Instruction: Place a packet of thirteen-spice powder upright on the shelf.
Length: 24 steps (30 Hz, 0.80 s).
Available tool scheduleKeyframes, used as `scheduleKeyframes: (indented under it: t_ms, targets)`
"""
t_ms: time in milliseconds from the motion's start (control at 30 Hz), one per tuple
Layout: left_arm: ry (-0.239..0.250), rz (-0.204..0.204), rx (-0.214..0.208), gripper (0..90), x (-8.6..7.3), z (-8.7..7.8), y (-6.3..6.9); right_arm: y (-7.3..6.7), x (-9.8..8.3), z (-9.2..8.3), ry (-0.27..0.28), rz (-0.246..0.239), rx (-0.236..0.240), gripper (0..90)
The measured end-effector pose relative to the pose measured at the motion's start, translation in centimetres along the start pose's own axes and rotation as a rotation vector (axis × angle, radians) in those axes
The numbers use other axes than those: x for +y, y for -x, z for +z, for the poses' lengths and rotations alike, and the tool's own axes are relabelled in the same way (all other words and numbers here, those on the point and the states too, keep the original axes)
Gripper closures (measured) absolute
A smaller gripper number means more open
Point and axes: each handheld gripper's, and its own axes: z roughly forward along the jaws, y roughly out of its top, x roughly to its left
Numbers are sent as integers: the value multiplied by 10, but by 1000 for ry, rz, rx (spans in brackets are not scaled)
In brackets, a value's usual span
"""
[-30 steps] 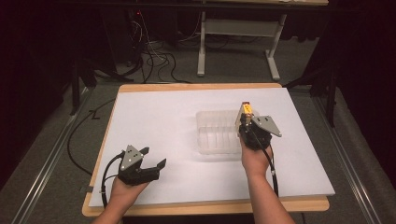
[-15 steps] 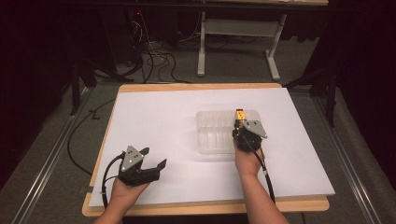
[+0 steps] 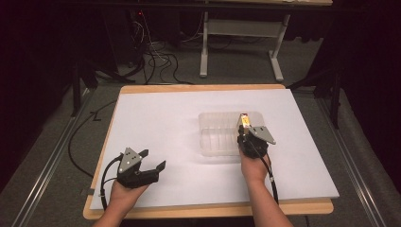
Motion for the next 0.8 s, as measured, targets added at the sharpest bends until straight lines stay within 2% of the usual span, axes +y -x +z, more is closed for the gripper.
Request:
scheduleKeyframes:
  t_ms: [133, 300, 433, 533, 667, 800]
  targets:
    - [-2, 11, 2, 233, -2, -5, -2, 1, 3, 2, -17, -18, 22, 599]
    - [31, -25, -9, 235, 0, -10, -4, 2, 6, 0, -50, -11, 70, 481]
    - [6, -21, -7, 235, -1, -4, -5, 7, 8, -5, -63, -17, 143, 330]
    - [-5, -14, -7, 236, -2, -1, -4, 13, 7, -10, -76, -40, 189, 251]
    - [-19, -7, -15, 240, -3, 0, -2, 23, 5, -21, -81, -44, 228, 231]
    - [-19, -3, -20, 248, -3, 0, -2, 34, 2, -37, -61, -52, 262, 220]
